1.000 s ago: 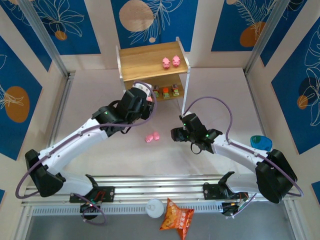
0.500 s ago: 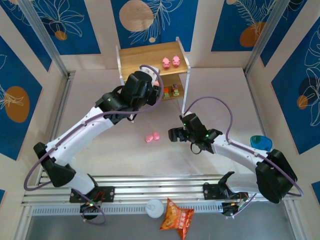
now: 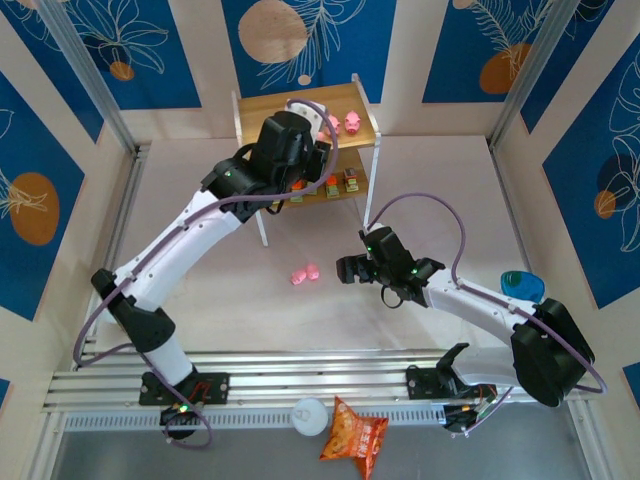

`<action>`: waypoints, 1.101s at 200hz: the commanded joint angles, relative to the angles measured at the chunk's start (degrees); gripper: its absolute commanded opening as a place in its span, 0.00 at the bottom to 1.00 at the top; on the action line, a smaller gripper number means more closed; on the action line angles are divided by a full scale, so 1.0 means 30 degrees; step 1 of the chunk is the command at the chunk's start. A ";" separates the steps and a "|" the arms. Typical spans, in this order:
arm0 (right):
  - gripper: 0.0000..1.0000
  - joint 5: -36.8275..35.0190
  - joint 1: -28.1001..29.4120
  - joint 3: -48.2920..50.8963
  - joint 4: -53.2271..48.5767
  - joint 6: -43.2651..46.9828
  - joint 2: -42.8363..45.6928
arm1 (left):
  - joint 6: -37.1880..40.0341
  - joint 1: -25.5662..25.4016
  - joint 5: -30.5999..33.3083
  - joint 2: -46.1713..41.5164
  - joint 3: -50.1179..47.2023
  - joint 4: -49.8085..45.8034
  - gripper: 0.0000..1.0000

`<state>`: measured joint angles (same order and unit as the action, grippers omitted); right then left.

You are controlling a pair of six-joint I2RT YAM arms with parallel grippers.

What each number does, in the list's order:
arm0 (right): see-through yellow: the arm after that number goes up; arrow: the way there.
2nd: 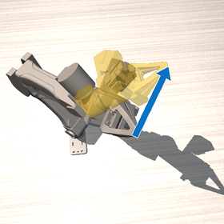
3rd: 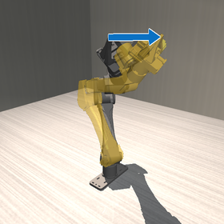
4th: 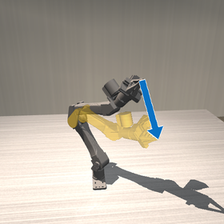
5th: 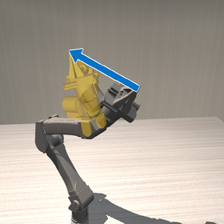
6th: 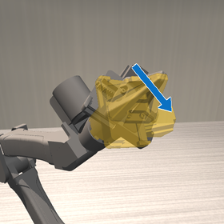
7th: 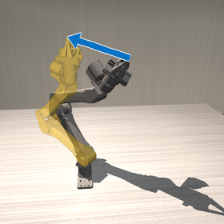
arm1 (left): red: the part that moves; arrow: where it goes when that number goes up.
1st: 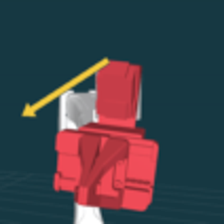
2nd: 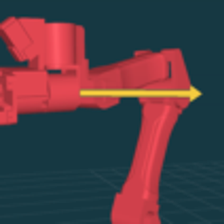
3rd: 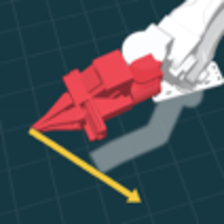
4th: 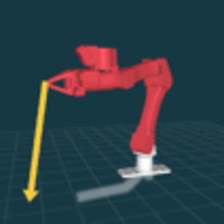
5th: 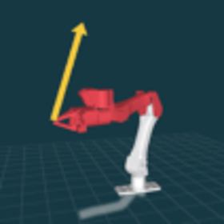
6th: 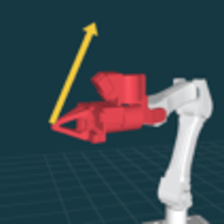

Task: Place and organize the plastic toys onto the shelf

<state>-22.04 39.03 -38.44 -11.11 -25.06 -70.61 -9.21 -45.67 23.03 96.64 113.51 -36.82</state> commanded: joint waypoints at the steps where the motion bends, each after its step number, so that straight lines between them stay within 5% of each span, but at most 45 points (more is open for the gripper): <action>1: 0.99 -0.0100 0.0084 0.0083 0.0184 -0.0205 0.0103 | 0.0352 0.0489 0.0033 0.0639 0.1350 -0.0240 0.35; 220: 0.99 -0.0823 -0.0001 0.0235 0.0541 -0.0264 0.0212 | -0.0968 0.2631 -0.0688 0.4898 0.5433 -0.0398 0.35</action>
<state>-23.79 39.03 -38.33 -10.24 -25.10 -70.61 -11.03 -38.50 21.91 110.39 127.79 -37.56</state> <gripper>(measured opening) 0.994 0.352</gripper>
